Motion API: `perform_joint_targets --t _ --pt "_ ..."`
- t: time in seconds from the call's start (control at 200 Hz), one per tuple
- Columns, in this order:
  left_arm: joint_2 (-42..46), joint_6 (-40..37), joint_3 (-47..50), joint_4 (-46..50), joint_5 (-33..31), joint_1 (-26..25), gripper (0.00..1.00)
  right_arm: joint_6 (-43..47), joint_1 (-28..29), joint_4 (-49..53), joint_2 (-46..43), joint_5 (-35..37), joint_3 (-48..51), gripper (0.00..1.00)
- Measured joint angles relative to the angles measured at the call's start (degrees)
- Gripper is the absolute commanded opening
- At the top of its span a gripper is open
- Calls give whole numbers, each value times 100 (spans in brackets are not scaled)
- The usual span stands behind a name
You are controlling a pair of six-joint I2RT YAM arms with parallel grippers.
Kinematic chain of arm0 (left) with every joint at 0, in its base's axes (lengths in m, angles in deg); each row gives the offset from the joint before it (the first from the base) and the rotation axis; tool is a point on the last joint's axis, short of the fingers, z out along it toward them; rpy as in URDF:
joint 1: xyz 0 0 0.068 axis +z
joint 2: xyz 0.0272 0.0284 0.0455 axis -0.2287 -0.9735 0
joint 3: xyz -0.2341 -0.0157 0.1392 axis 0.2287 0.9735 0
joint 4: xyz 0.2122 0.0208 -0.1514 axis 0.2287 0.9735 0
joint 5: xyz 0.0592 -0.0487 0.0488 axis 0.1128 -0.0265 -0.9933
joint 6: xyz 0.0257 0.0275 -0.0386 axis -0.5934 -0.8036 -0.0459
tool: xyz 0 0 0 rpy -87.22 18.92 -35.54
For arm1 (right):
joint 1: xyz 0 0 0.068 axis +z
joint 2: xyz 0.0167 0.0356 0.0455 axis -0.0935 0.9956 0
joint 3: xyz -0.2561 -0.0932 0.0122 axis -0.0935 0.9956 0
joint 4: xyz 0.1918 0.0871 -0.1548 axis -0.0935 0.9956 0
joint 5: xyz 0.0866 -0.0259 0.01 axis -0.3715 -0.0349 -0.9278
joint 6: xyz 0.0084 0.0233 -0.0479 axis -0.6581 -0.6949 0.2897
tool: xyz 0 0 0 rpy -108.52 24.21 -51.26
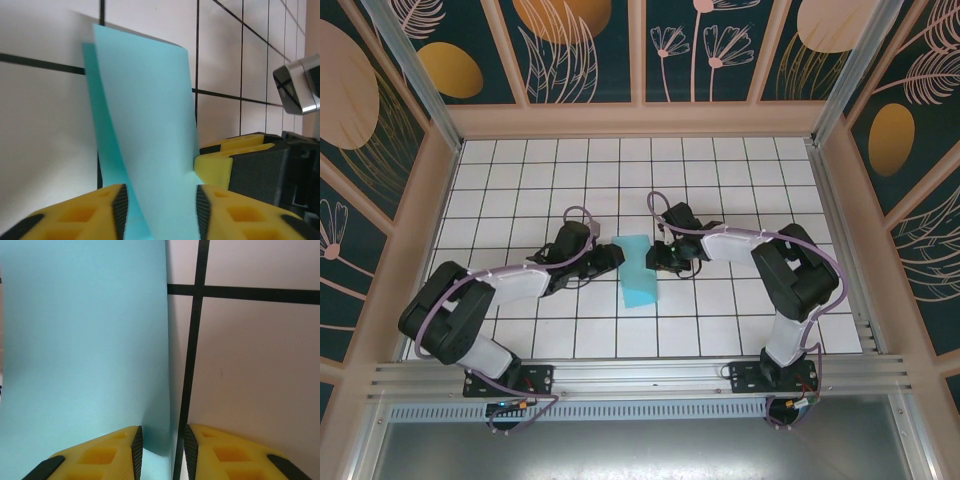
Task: Fold a paper plane with a square sheet of paper (pick it up from the middle)
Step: Fold the square sheet of paper in half at the center of the table.
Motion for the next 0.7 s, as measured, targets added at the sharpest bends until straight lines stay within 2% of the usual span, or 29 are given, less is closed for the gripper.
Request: perform_joint_targets --t 0.25,0.39,0.701 --pt "26 348 297 -184 225 11 52 -20 -2 -9 0 -20 0 34" --pt "-129 595 356 -573 494 11 45 -46 -2 -35 -7 -44 4 35" --pt "-334 1047 442 -1346 901 11 22 -195 -37 -267 -155 -94 219 38"
